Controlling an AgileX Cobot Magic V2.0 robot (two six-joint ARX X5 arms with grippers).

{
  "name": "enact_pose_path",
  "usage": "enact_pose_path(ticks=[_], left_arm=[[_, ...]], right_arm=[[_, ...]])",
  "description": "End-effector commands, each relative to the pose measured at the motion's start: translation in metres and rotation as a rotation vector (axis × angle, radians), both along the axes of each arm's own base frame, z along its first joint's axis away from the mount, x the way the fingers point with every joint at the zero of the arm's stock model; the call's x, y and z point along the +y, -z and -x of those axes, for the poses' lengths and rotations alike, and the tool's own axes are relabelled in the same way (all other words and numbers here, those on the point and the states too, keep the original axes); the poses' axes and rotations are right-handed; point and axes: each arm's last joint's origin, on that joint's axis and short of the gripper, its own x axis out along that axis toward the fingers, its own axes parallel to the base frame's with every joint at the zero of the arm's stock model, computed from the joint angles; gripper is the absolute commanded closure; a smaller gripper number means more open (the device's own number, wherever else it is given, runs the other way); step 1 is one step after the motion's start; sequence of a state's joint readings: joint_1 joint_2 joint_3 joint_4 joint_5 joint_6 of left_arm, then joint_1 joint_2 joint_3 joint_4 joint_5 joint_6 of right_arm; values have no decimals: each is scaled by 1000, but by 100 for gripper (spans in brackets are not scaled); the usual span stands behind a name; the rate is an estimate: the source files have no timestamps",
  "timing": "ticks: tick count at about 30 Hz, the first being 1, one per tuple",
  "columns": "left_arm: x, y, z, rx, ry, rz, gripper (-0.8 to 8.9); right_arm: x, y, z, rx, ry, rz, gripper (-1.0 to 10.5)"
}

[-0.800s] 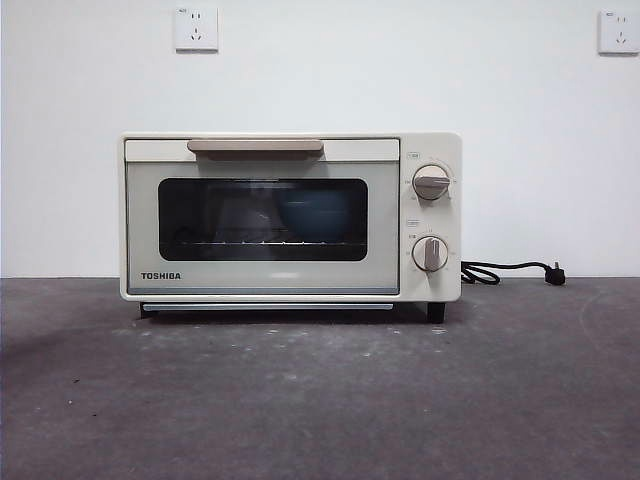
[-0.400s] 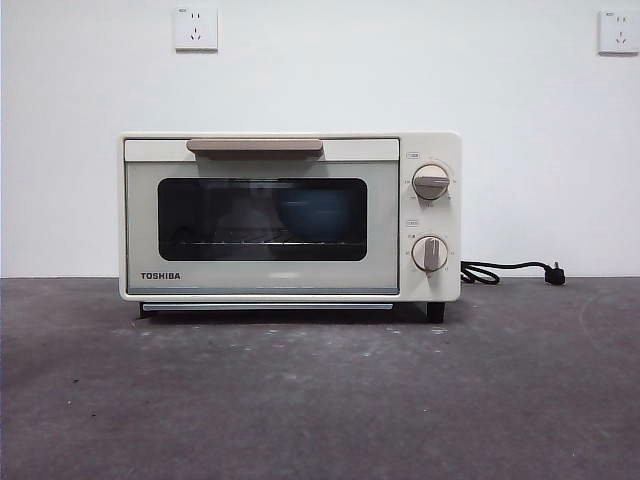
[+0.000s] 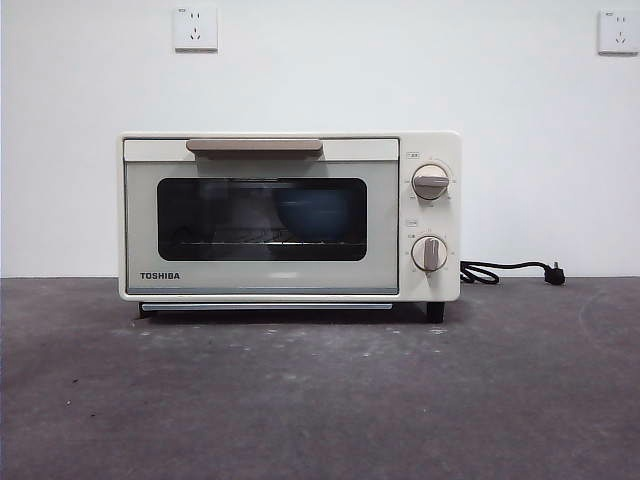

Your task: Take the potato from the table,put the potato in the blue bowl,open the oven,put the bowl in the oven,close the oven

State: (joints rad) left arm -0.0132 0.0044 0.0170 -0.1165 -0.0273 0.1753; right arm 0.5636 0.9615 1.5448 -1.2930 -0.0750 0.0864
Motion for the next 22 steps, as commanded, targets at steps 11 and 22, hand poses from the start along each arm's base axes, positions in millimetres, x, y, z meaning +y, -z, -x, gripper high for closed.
enact_pose_path(ticks=[11, 22], left_arm=[[-1, 10, 0, 78, 31, 132, 817], [-1, 10, 0, 78, 32, 132, 818]], right_arm=[[-4, -2, 6, -18, 8, -17, 942], [-6, -3, 9, -26, 8, -23, 942]])
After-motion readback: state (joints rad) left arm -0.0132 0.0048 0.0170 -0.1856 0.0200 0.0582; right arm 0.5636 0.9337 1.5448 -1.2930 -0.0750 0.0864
